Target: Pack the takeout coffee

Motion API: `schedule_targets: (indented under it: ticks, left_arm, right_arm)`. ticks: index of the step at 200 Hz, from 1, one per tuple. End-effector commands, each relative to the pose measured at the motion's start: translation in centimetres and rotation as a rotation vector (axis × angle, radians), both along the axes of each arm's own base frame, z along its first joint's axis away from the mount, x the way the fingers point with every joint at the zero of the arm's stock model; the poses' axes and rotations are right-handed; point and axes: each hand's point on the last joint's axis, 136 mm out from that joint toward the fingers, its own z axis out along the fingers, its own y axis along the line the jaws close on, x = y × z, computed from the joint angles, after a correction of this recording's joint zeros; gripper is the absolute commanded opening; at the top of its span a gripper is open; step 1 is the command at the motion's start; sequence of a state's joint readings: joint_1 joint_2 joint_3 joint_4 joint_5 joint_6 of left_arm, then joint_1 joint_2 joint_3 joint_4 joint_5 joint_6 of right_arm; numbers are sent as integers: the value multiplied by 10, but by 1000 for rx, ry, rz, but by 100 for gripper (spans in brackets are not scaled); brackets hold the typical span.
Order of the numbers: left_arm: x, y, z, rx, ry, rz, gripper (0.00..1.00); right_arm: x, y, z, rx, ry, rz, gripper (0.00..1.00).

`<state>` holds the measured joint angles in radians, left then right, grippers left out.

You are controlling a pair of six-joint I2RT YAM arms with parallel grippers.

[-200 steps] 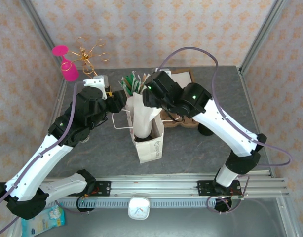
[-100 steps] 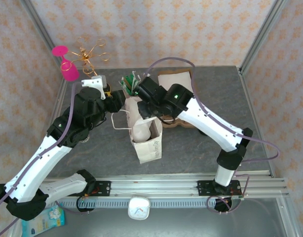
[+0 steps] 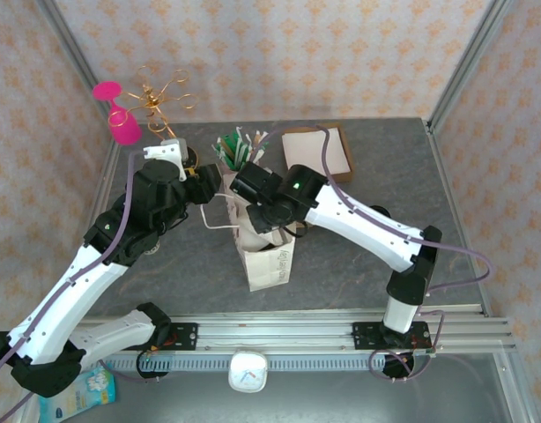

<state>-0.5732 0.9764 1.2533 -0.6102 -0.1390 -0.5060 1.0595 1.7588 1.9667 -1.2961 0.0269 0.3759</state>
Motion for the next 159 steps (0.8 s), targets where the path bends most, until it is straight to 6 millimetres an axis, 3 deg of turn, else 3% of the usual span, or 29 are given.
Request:
schedule_targets:
  ticks: [1,16,42,78,96,112,131,144,159]
  left_arm:
    - [3,4,1,-16,-9,27,61]
    - [4,8,4,-11,-18,41,61]
    - [6,16,7,-5,-27,73,61]
    - [10,21,12,-19,-44,97,62]
    - [13,35,11,13,-49,149,62]
    - [16,62,11,46,-57,253,63]
    - [18,109,9,75,-82,419,67]
    - [22,142,2,104,-85,525,73]
    - [27,182,-17,135,-53,654,82]
  right_arm:
    - [5,8,60,164,-93,-2,48]
    - [8,7,89,229,-146,-10,53]
    - [13,-1,119,322,-187,-26,62]
    - [17,-4,121,383,-173,-22,63]
    - [33,-23,126,396,-191,-73,66]
    - [61,-64,142,408,-297,-203,71]
    - [100,-135,151,389,-467,-418,90]
    - [126,-207,139,327,-580,-634,99]
    - [140,-288,113,218,-694,-875,100]
